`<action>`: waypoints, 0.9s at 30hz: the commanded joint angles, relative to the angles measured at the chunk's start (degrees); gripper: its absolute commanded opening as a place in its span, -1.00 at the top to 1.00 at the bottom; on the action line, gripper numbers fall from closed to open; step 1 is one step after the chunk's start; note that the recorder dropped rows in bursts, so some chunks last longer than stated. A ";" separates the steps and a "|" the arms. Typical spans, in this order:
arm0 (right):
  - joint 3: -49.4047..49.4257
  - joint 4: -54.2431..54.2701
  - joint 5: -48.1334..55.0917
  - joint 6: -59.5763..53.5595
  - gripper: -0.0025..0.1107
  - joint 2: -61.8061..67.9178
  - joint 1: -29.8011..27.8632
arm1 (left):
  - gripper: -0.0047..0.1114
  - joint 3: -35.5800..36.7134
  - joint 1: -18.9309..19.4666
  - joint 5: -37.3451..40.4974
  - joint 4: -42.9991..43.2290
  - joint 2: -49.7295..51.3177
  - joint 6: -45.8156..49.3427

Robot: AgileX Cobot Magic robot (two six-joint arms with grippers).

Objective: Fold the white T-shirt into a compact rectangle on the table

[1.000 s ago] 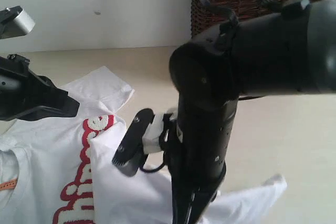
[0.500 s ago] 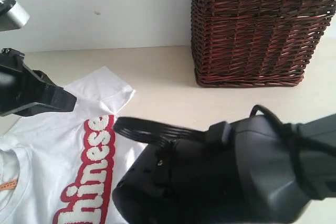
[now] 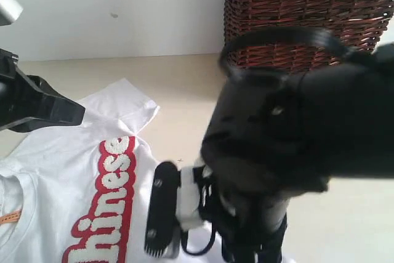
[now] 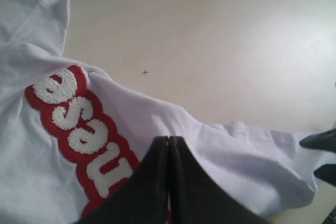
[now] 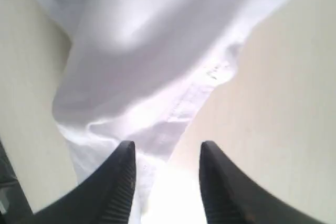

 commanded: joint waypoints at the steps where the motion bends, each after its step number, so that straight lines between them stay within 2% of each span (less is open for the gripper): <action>1: -0.02 5.99 -0.49 -1.79 0.25 -4.96 -4.96 | 0.92 -0.44 -0.37 0.42 0.02 -1.11 -0.16; 5: 3.12 17.08 -3.84 -11.96 0.25 -6.32 -5.06 | 0.92 -0.44 -0.37 0.31 0.02 -1.13 -0.16; 7: 5.71 14.09 -11.27 -12.17 0.27 -5.05 -5.24 | 0.92 -0.44 -0.37 0.03 0.02 -1.13 -0.16; 9: 7.11 1.39 -21.94 1.37 0.32 -2.42 -6.99 | 0.92 -0.44 -0.37 0.03 0.02 -1.13 -0.16; 11: 4.73 -15.29 -27.12 23.24 0.44 2.74 -10.43 | 0.92 -0.44 -0.37 0.47 1.37 -1.13 -0.16; 13: 2.03 -17.13 -27.25 30.40 0.64 7.09 -13.87 | 0.92 -0.44 -0.37 1.50 2.14 -1.13 -0.16; 15: 1.57 -12.18 -26.61 28.41 0.79 10.37 -15.05 | 0.92 -0.44 -0.37 0.82 2.14 -1.13 -0.47; 17: 1.57 -0.22 -24.50 16.08 0.96 13.80 -14.73 | 0.92 -0.44 -0.37 -0.50 2.14 -1.13 -1.44; 20: 1.57 16.77 -25.39 -1.11 0.96 14.61 -12.84 | 0.92 -0.44 -0.37 -0.45 1.93 -1.13 -1.44; 27: 2.39 21.28 -22.12 -2.33 0.96 13.04 -6.12 | 0.92 -0.44 -0.37 0.45 2.03 -1.13 -1.44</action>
